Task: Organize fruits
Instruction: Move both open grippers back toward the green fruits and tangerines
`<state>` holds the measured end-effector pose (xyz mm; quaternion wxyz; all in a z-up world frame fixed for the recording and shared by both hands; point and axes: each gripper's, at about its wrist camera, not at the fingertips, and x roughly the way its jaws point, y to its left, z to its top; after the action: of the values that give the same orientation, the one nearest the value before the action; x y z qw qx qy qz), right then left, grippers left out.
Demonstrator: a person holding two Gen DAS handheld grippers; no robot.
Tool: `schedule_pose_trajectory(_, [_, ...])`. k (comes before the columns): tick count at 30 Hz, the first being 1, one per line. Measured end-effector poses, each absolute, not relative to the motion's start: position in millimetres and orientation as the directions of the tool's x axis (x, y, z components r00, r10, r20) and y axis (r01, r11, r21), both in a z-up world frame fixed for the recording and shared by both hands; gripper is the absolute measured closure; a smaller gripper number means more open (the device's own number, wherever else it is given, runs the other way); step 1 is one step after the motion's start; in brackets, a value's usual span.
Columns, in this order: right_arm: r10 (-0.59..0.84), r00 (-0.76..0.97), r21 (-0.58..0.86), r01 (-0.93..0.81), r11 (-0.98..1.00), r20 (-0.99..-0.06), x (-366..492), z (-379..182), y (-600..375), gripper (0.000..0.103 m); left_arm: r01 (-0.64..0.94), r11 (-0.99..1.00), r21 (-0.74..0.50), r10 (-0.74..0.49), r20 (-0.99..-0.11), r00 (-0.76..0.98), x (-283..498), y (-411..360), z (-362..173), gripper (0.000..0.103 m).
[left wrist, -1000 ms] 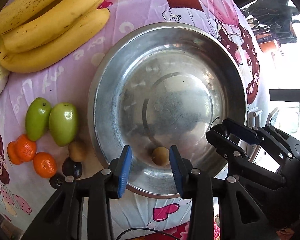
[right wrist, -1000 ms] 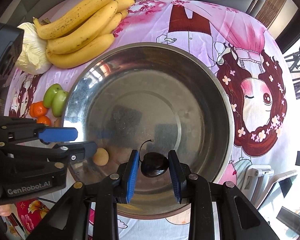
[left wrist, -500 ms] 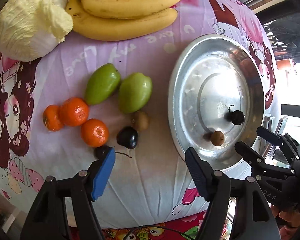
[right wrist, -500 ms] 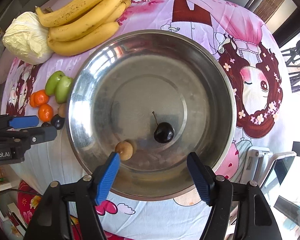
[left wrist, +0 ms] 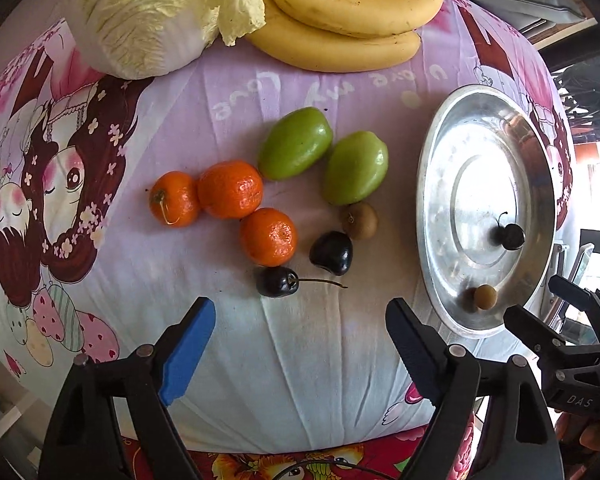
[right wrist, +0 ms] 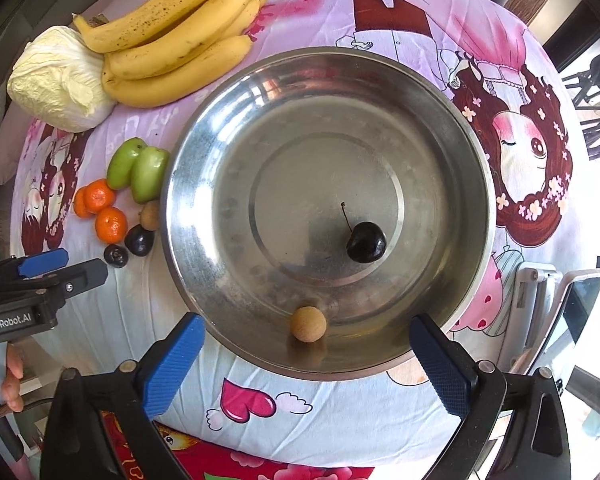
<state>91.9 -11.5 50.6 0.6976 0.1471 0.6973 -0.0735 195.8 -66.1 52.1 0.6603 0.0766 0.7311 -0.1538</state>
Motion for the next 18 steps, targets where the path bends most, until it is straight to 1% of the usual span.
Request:
schedule_pose_trajectory(1, [0.102, 0.018, 0.103, 0.307, 0.946, -0.995, 92.1, 48.0, -12.7, 0.0, 0.317, 0.94, -0.124, -0.094, -0.989, -0.111, 194.8, -64.3, 50.6, 0.013])
schedule_pose_trajectory(2, [0.098, 0.02, 0.099, 0.304, 0.947, -0.995, 93.5, 46.3, -9.0, 0.0, 0.318, 0.94, -0.122, -0.094, -0.99, -0.103, 192.2, -64.2, 47.6, 0.007])
schedule_pose_trajectory(3, [0.095, 0.027, 0.099, 0.299, 0.949, -0.995, 94.6, 46.9, -5.6, 0.0, 0.318, 0.94, -0.12, -0.095, -0.991, -0.093, 191.9, -60.8, 47.1, 0.005])
schedule_pose_trajectory(5, [0.086, 0.053, 0.098, 0.285, 0.954, -0.995, 97.6, 49.8, 2.4, 0.0, 0.319, 0.941, -0.118, -0.099, -0.992, -0.073, 189.2, -65.5, 35.8, 0.004])
schedule_pose_trajectory(10, [0.076, 0.116, 0.104, 0.258, 0.961, -0.99, 109.1, 56.5, 17.0, 0.0, 0.33, 0.936, -0.123, -0.118, -0.992, -0.033, 190.0, -46.2, 41.4, 0.004])
schedule_pose_trajectory(15, [0.089, 0.099, 0.111, 0.25, 0.962, -0.991, 116.6, 51.4, 32.1, 0.0, 0.341, 0.931, -0.127, -0.139, -0.99, 0.013, 195.7, -26.4, 44.8, 0.004])
schedule_pose_trajectory(18, [0.12, 0.086, 0.138, 0.251, 0.958, -0.989, 118.1, 44.6, 40.4, 0.0, 0.342, 0.931, -0.125, -0.145, -0.989, 0.033, 197.9, -14.5, 47.4, 0.004])
